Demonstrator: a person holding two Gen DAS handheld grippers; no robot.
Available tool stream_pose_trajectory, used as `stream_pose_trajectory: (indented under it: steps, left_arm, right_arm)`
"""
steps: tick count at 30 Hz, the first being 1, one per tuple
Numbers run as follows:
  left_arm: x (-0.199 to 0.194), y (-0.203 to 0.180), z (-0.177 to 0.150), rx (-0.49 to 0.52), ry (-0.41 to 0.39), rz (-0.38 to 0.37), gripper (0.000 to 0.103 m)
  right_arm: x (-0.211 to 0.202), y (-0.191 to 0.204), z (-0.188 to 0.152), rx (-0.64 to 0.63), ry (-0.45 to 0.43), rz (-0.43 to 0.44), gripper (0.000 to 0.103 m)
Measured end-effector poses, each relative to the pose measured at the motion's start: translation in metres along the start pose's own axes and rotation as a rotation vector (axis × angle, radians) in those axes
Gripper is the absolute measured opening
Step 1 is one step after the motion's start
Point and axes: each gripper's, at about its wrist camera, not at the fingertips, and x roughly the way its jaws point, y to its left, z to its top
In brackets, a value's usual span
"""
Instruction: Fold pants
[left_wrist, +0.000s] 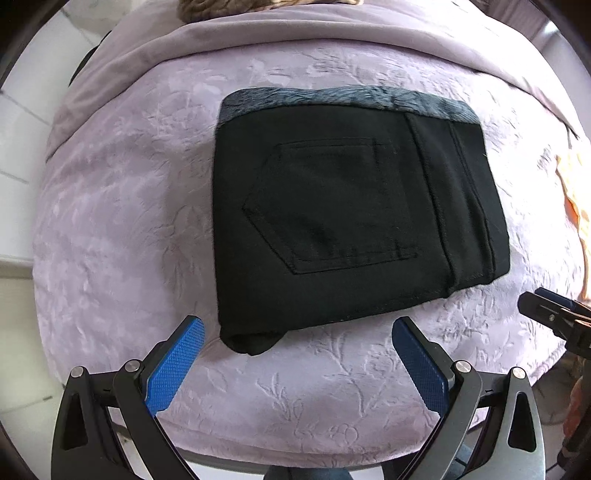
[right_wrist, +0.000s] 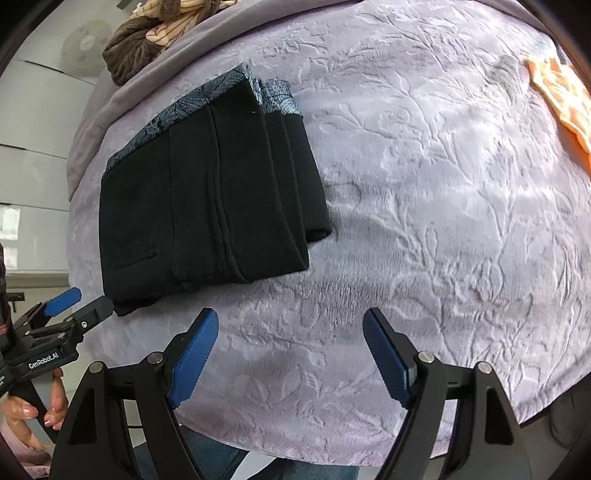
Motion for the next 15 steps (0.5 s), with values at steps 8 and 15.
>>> stream_pose_trajectory:
  steps: [8, 15]
  left_arm:
    - [0.006, 0.026, 0.009, -0.07, -0.005, 0.028, 0.102]
    - [0.015, 0.049, 0.015, -0.122, -0.006, 0.029, 0.102]
  right_arm:
    - [0.003, -0.01, 0.013, 0.004, 0.023, 0.005, 0.083]
    - [0.007, -0.029, 0.02, 0.041, 0.045, 0.005, 0.083]
